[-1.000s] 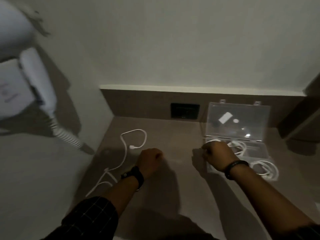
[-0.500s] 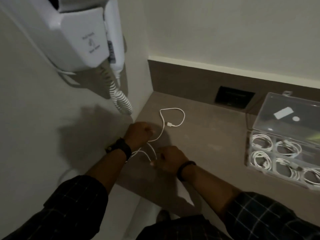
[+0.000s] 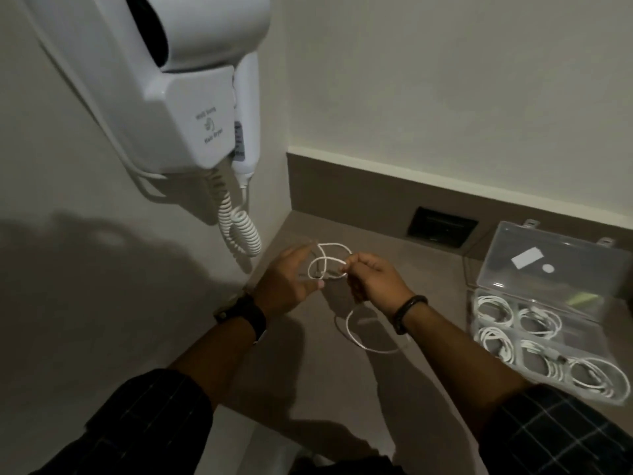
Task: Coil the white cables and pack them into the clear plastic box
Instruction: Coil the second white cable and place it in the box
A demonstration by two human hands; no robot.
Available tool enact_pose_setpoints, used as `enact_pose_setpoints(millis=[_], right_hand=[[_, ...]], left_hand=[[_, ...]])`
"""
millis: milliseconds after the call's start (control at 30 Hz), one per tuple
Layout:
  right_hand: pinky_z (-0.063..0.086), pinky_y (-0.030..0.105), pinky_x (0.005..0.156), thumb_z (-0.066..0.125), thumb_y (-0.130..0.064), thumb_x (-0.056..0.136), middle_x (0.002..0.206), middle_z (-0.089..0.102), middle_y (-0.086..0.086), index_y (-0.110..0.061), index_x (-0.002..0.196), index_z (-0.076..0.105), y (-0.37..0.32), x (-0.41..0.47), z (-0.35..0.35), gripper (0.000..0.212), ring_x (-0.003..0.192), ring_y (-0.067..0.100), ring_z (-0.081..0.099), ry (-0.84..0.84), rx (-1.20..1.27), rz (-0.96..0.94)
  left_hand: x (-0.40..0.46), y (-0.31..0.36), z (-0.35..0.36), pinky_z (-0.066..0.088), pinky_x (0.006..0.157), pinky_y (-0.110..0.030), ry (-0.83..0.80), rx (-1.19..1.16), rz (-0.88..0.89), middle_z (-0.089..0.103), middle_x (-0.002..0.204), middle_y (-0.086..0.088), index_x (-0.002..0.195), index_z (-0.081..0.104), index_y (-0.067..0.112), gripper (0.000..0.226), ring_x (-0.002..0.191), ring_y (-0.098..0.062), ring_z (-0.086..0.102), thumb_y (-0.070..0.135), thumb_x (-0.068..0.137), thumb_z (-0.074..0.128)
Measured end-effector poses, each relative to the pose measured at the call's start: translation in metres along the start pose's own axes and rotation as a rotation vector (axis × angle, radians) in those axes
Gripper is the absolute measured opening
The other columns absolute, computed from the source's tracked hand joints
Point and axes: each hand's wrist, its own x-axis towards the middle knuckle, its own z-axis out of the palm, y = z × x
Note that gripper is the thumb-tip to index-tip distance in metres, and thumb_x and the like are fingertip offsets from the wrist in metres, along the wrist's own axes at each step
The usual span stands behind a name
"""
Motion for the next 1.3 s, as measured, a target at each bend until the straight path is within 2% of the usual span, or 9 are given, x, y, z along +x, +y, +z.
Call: enact_pose_setpoints(millis=[100, 200, 300, 533, 633, 733, 933, 1167, 1300], right_hand=[[0.033, 0.022, 0.041, 0.049, -0.011, 0.092, 0.050, 0.042, -0.004, -0.007, 0.080, 0.063, -0.016, -0.010, -0.018, 0.019, 0.041, 0.007, 0.036, -0.009, -0.086, -0.045], [0.035, 0.019, 0.041, 0.058, -0.018, 0.091, 0.054, 0.046, -0.004, -0.006, 0.079, 0.065, -0.035, -0.016, -0.048, 0.018, 0.042, 0.003, 0.039, 0.098, -0.211, -0.149], [0.037, 0.015, 0.045, 0.060, -0.022, 0.090, 0.055, 0.048, -0.006, -0.004, 0.081, 0.066, -0.045, -0.018, -0.081, 0.022, 0.042, -0.001, 0.042, 0.205, -0.298, -0.230], [0.043, 0.030, 0.071, 0.051, -0.020, 0.093, 0.092, 0.069, 0.013, -0.009, 0.089, 0.067, -0.044, -0.014, -0.133, 0.019, 0.079, 0.025, 0.057, 0.718, -0.467, -0.129], [0.047, 0.041, 0.093, 0.054, -0.020, 0.091, 0.127, 0.057, 0.019, -0.013, 0.121, 0.058, -0.046, -0.022, -0.142, 0.031, 0.106, 0.031, 0.054, 0.557, -0.827, -0.031], [0.029, 0.046, 0.114, 0.062, -0.027, 0.086, 0.150, 0.036, 0.008, -0.025, 0.142, 0.035, -0.056, -0.028, -0.106, 0.062, 0.139, 0.028, 0.029, 0.249, -0.958, -0.311], [0.047, 0.037, 0.071, 0.055, -0.016, 0.090, 0.086, 0.070, 0.015, -0.007, 0.087, 0.070, -0.070, -0.026, -0.087, 0.017, 0.084, 0.032, 0.063, 0.231, -1.057, -0.554], [0.038, 0.030, 0.064, 0.051, -0.016, 0.094, 0.074, 0.067, 0.022, 0.002, 0.069, 0.063, -0.070, -0.010, -0.172, 0.033, 0.072, 0.034, 0.059, 0.755, -0.680, -0.198], [0.039, 0.031, 0.065, 0.049, -0.014, 0.094, 0.085, 0.068, 0.027, 0.005, 0.079, 0.067, -0.059, -0.003, -0.172, 0.030, 0.073, 0.033, 0.057, 0.748, -0.744, -0.073]], left_hand=[[0.019, 0.032, 0.005, 0.051, 0.081, -0.037, -0.049, -0.076, 0.096, 0.071, 0.088, -0.006, 0.094, 0.072, 0.005, 0.016, 0.084, -0.011, 0.066, 0.018, 0.088, 0.064], [0.034, 0.049, 0.001, 0.047, 0.054, -0.029, -0.239, -0.579, -0.145, 0.054, 0.054, 0.000, 0.070, 0.064, 0.014, 0.029, 0.044, -0.010, 0.052, 0.029, 0.094, 0.055], [0.048, 0.058, -0.007, 0.039, 0.044, -0.023, -0.365, -0.905, -0.176, 0.034, 0.047, 0.008, 0.064, 0.057, 0.020, 0.030, 0.036, -0.006, 0.030, 0.039, 0.088, 0.062], [0.059, 0.074, -0.014, 0.040, 0.044, -0.021, -0.595, -0.522, -0.196, 0.043, 0.047, 0.006, 0.070, 0.063, 0.017, 0.030, 0.038, -0.007, 0.036, 0.036, 0.093, 0.057], [0.057, 0.077, -0.015, 0.034, 0.040, -0.019, -0.591, -0.533, -0.254, 0.042, 0.047, 0.007, 0.071, 0.062, 0.016, 0.031, 0.037, -0.007, 0.033, 0.035, 0.094, 0.055], [0.058, 0.096, -0.011, 0.030, 0.037, -0.017, -0.574, -0.536, -0.211, 0.041, 0.047, 0.007, 0.071, 0.064, 0.017, 0.033, 0.038, -0.007, 0.031, 0.036, 0.095, 0.053], [0.057, 0.123, -0.027, 0.036, 0.042, -0.021, -0.700, -0.525, -0.155, 0.044, 0.050, 0.005, 0.081, 0.069, 0.013, 0.031, 0.040, -0.008, 0.033, 0.034, 0.096, 0.051], [0.036, 0.109, -0.058, 0.045, 0.039, -0.019, -0.670, -0.770, -0.181, 0.046, 0.049, 0.003, 0.077, 0.063, 0.012, 0.024, 0.033, -0.005, 0.038, 0.033, 0.088, 0.055], [0.039, 0.137, -0.067, 0.037, 0.036, -0.014, -0.476, -1.092, -0.106, 0.054, 0.051, 0.005, 0.079, 0.062, 0.015, 0.021, 0.033, -0.004, 0.041, 0.031, 0.088, 0.052]])
